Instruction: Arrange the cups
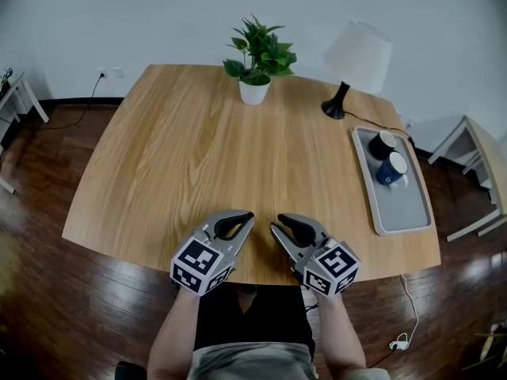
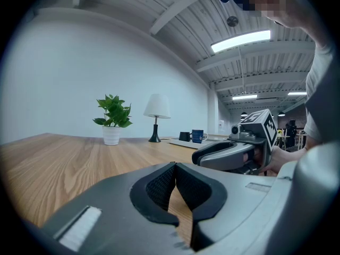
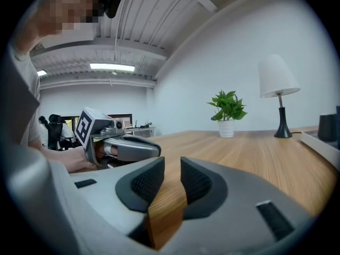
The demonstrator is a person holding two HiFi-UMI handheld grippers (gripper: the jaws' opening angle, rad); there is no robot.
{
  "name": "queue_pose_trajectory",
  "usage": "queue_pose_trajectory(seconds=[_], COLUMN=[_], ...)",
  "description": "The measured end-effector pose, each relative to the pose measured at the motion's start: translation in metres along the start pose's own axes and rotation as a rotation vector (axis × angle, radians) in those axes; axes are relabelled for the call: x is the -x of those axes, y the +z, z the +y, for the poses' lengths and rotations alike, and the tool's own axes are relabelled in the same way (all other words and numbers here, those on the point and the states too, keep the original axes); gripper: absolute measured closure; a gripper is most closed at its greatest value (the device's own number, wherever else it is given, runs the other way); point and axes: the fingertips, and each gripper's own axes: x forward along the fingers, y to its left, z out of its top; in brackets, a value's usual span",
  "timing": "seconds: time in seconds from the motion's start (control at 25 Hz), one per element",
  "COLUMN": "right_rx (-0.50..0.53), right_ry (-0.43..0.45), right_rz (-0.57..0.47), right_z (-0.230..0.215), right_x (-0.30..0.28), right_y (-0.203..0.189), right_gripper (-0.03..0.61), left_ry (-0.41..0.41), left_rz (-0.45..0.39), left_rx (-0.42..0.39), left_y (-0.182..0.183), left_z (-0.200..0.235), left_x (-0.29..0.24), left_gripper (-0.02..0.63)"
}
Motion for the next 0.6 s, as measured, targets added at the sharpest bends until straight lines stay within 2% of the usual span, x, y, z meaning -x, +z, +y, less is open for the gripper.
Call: queue_pose_trajectory(seconds=[0.6], right_rx=[0.006], right_ry=[0.011], right_rz=[-0.003], right_z=[0.0113], right_x=[-0.0066], right_y=[0.0027], right_gripper=[0.486], left_ry=[-0.008], left_rz=[0.000], left_rx=[-0.003], left_y=[0.0012], left_z=[-0.0012], left_x=[0.0012], left_gripper=[0.604])
